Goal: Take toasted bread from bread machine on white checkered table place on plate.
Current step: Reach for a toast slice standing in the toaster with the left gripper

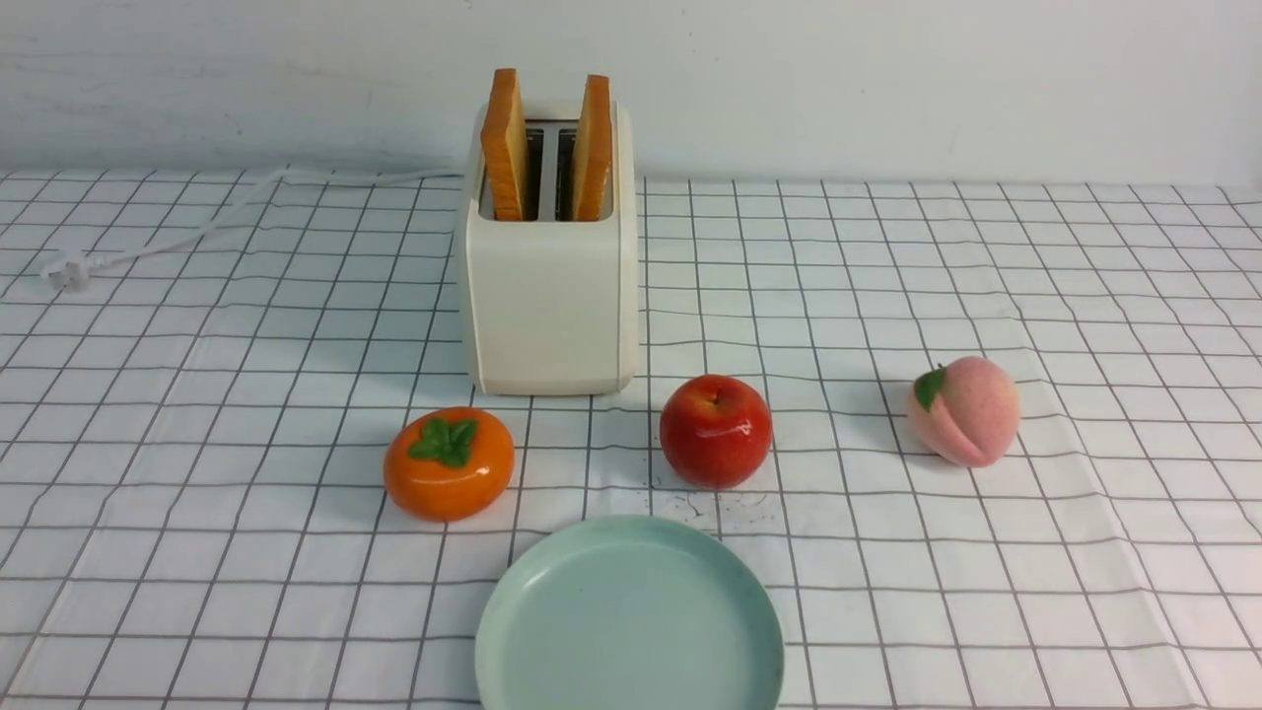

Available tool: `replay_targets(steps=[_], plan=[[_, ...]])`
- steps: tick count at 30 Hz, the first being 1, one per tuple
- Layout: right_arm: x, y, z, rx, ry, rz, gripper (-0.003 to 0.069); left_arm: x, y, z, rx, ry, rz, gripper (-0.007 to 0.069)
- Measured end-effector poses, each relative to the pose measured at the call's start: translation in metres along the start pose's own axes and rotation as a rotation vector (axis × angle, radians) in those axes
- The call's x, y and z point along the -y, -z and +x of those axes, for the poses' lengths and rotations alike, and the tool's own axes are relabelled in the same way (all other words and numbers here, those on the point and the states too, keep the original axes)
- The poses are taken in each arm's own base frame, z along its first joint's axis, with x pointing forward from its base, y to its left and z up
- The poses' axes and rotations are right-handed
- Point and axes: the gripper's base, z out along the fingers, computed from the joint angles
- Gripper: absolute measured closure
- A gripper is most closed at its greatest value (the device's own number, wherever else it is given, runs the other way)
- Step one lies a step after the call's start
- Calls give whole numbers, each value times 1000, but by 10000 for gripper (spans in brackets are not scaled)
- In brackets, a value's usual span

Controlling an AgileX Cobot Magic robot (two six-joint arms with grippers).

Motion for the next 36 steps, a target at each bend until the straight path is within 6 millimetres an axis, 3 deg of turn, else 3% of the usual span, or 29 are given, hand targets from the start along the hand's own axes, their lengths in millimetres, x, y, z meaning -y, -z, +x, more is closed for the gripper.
replay_targets(steps=[4, 9, 12, 15, 19, 23, 29, 36], plan=[[-10, -6, -17, -18, -23, -3, 506, 29, -9, -18, -65, -111, 9, 616], [-32, -32, -55, -69, 50, -27, 659, 59, -43, -38, -173, -263, -32, 638], [-48, -49, -67, -125, 88, -108, 676, 72, -65, -44, -265, -320, -50, 638], [-64, -63, -69, -199, 106, -218, 671, 80, -81, -46, -343, -359, -56, 638], [-93, -82, -61, -480, 62, -452, 660, 90, -103, -47, -461, -429, -51, 638], [-109, -99, -51, -704, -16, -599, 659, 95, -115, -48, -503, -453, -46, 638], [-110, -113, -48, -749, -37, -598, 659, 97, -128, -50, -525, -475, -49, 638], [-88, -133, -58, -546, 137, -344, 659, 95, -146, -47, -563, -527, -43, 638]])
